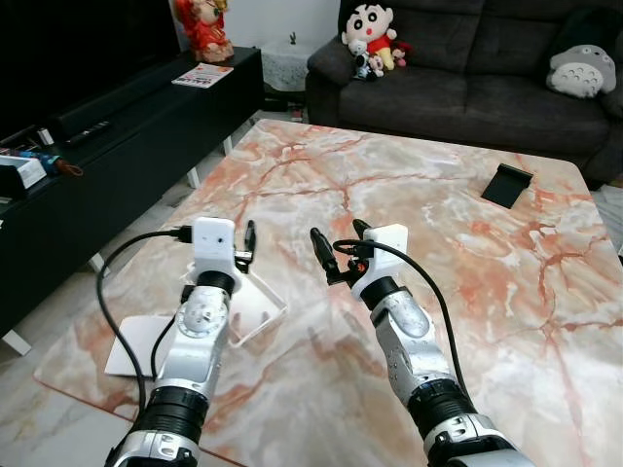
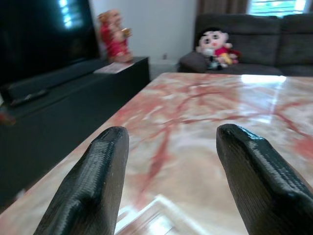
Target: Picking trash to rubbish bin
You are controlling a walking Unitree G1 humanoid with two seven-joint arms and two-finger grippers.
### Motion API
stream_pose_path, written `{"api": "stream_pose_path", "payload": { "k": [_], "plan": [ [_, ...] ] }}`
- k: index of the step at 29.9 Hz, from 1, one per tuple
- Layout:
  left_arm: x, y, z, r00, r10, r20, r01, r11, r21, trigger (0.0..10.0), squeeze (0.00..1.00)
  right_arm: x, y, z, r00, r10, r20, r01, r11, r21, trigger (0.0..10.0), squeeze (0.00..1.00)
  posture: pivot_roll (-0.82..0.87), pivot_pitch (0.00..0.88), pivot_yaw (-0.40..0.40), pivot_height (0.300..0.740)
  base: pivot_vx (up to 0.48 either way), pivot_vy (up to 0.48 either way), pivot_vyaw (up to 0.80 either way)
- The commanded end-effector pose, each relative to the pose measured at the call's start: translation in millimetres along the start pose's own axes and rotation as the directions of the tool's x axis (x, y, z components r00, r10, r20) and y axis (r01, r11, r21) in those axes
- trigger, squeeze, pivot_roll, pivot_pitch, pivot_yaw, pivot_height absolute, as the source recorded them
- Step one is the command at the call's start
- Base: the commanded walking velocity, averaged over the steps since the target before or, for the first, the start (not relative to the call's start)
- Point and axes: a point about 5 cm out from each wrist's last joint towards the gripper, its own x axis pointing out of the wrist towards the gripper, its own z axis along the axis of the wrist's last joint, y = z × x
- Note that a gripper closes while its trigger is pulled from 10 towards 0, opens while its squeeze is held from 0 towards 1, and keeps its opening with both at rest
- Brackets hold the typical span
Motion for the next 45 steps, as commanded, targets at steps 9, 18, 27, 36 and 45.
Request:
{"api": "stream_pose_path", "payload": {
  "k": [9, 18, 27, 36, 45],
  "plan": [
    [25.3, 20.7, 4, 0.982, 0.104, -0.160, -0.122, 0.987, -0.101, 10.0, 0.00, 1.3, 3.3, 3, 1.000, 0.016, 0.014, -0.016, 1.000, 0.003, 10.0, 0.00, 0.03, 0.037, 0.001, 0.740, 0.000, 0.000, 0.00],
    [29.5, 24.7, 15, 0.924, 0.257, -0.282, -0.292, 0.952, -0.090, 10.0, 0.00, 0.9, 4.4, 3, 1.000, 0.026, 0.013, -0.026, 1.000, 0.002, 10.0, 0.00, 0.03, 0.024, 0.006, 0.740, 0.000, 0.000, 0.00],
    [15.0, 18.9, 7, 0.898, 0.252, -0.361, -0.262, 0.965, 0.023, 10.0, 0.00, 0.8, 7.3, 1, 0.999, 0.036, 0.011, -0.036, 0.999, 0.007, 10.0, 0.00, 0.03, 0.016, 0.013, 0.740, 0.000, 0.000, 0.00],
    [-0.4, 27.6, -11, 0.835, 0.289, -0.469, -0.292, 0.954, 0.070, 10.0, 0.00, 0.0, 9.3, 0, 0.999, 0.043, 0.009, -0.043, 0.999, 0.012, 10.0, 0.00, 0.04, 0.017, 0.015, 0.740, 0.000, 0.000, 0.00],
    [3.2, 27.0, -6, 0.845, 0.267, -0.463, -0.297, 0.955, 0.010, 10.0, 0.00, -2.8, 6.5, -2, 0.999, 0.033, 0.002, -0.033, 0.999, 0.014, 10.0, 0.00, 0.04, 0.045, 0.003, 0.740, 0.000, 0.000, 0.00]
  ]
}}
